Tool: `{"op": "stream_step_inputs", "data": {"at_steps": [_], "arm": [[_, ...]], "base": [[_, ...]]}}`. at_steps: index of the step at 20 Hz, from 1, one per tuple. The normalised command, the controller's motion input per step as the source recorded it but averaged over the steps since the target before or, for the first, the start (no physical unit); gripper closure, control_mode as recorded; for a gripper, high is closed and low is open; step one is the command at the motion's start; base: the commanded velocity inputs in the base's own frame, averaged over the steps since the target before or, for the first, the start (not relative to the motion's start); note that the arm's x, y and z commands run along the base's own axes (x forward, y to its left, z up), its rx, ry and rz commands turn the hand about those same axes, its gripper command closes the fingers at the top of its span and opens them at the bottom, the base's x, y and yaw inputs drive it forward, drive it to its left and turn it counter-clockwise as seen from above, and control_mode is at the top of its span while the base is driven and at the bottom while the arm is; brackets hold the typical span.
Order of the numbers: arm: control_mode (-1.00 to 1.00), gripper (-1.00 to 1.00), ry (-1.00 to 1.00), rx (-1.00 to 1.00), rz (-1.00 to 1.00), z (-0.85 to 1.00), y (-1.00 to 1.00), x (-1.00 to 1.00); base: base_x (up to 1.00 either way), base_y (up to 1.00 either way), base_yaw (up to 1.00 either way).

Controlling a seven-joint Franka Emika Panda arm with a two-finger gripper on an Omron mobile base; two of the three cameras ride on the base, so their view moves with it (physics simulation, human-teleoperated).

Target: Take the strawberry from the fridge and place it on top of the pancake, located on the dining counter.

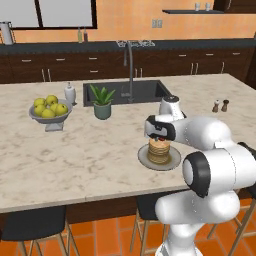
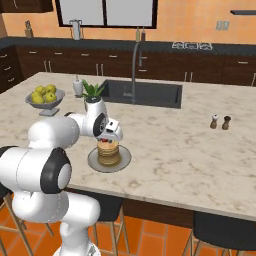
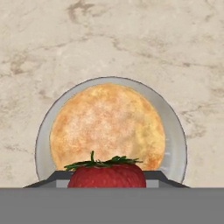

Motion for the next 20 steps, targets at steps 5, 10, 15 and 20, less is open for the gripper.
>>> {"op": "stream_step_inputs", "data": {"at_steps": [5,10,15,20], "arm": [[-1.00,1.00,0.00,0.00,0.00,-0.37,0.06,0.00],[-1.00,1.00,0.00,0.00,0.00,-0.24,-0.03,0.00],[-1.00,1.00,0.00,0.00,0.00,-0.01,-0.04,0.00],[-1.00,-1.00,0.00,0.00,0.00,0.00,0.00,0.00]], "base": [[0.00,0.00,0.00],[0.00,0.00,0.00],[0.00,0.00,0.00],[0.00,0.00,0.00]]}}
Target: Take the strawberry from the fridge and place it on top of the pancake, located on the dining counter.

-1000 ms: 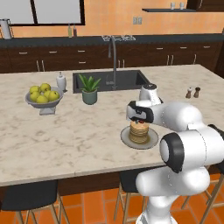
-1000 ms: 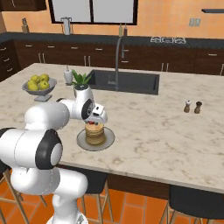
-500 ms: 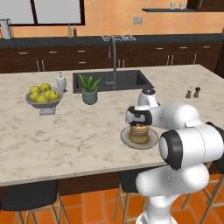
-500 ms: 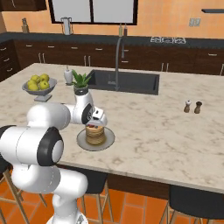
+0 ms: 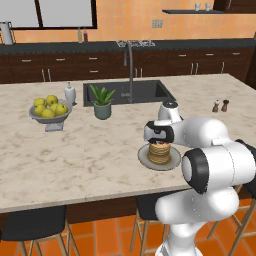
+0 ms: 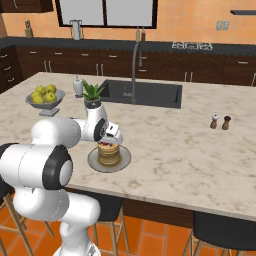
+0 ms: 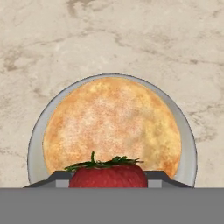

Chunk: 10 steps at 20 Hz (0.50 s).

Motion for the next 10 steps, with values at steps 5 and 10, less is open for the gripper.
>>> {"op": "stream_step_inputs", "data": {"at_steps": [5,10], "arm": [[-1.00,-1.00,0.00,0.00,0.00,0.00,0.00,0.00],[-1.00,-1.00,0.00,0.00,0.00,0.12,0.00,0.00]], "base": [[0.00,0.00,0.00],[0.00,0.00,0.00]]}}
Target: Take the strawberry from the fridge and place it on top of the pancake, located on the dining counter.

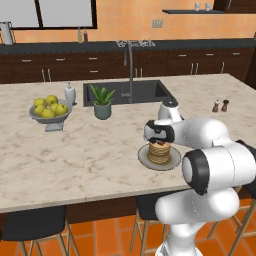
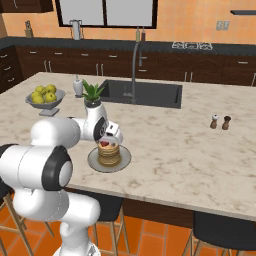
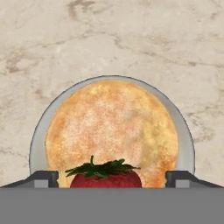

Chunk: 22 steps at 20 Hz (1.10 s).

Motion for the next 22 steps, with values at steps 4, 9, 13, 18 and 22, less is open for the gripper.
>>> {"op": "stream_step_inputs", "data": {"at_steps": [4,9,13,18,22], "arm": [[-1.00,-1.00,0.00,-0.02,0.01,0.63,0.11,-0.06],[-1.00,-1.00,-0.01,-0.01,0.03,0.69,0.10,-0.68],[-1.00,-1.00,-0.13,0.15,0.01,0.33,-0.56,-1.00],[-1.00,-1.00,-0.07,0.38,0.01,0.00,-1.00,-0.88],[-1.00,-1.00,0.00,0.47,0.06,-0.08,-1.00,-0.51]], "base": [[0.00,0.00,0.00],[0.00,0.00,0.00],[0.00,0.00,0.00],[0.00,0.00,0.00],[0.00,0.00,0.00]]}}
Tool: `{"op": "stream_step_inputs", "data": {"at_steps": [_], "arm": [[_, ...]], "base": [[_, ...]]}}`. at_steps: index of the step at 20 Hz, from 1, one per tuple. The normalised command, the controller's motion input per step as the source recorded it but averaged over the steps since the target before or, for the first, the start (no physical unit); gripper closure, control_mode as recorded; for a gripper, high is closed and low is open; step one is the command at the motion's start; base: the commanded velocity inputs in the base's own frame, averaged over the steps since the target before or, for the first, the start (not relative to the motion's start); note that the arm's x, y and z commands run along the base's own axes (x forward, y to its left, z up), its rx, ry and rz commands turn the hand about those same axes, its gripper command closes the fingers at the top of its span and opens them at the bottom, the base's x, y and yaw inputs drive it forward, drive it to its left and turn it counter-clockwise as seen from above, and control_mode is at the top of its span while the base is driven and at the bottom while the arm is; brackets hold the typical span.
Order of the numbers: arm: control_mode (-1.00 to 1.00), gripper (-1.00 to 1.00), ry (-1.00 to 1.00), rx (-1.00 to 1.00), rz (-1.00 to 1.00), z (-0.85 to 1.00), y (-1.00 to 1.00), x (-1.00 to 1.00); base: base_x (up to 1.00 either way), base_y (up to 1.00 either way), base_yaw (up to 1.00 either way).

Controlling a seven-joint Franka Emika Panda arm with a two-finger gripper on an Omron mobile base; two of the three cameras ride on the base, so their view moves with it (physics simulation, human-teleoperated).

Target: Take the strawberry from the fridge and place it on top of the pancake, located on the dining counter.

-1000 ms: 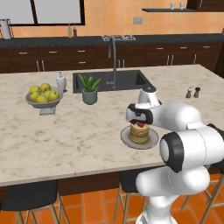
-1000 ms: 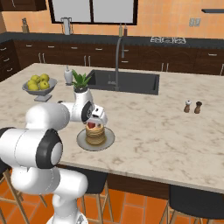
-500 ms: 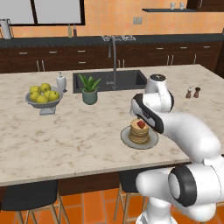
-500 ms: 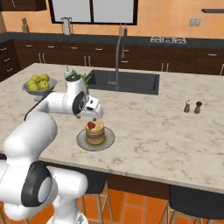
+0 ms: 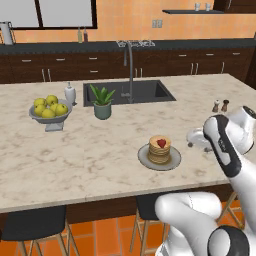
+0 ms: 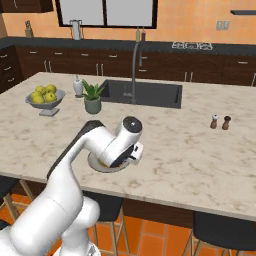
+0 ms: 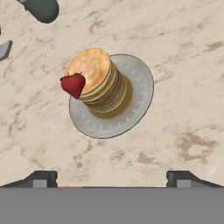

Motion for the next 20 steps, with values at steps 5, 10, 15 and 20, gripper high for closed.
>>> {"op": "stream_step_inputs", "data": {"at_steps": [5,10,15,20], "arm": [[-1.00,-1.00,0.00,0.51,0.06,-0.35,-0.94,-0.35],[-1.00,-1.00,-0.06,0.42,0.07,-0.25,-0.58,-0.47],[-1.00,-1.00,-0.01,0.12,0.04,-0.21,-0.06,-0.27],[-1.00,-1.00,0.00,0.00,0.00,-0.30,0.00,-0.09]], "base": [[0.00,0.00,0.00],[0.00,0.00,0.00],[0.00,0.00,0.00],[0.00,0.00,0.00]]}}
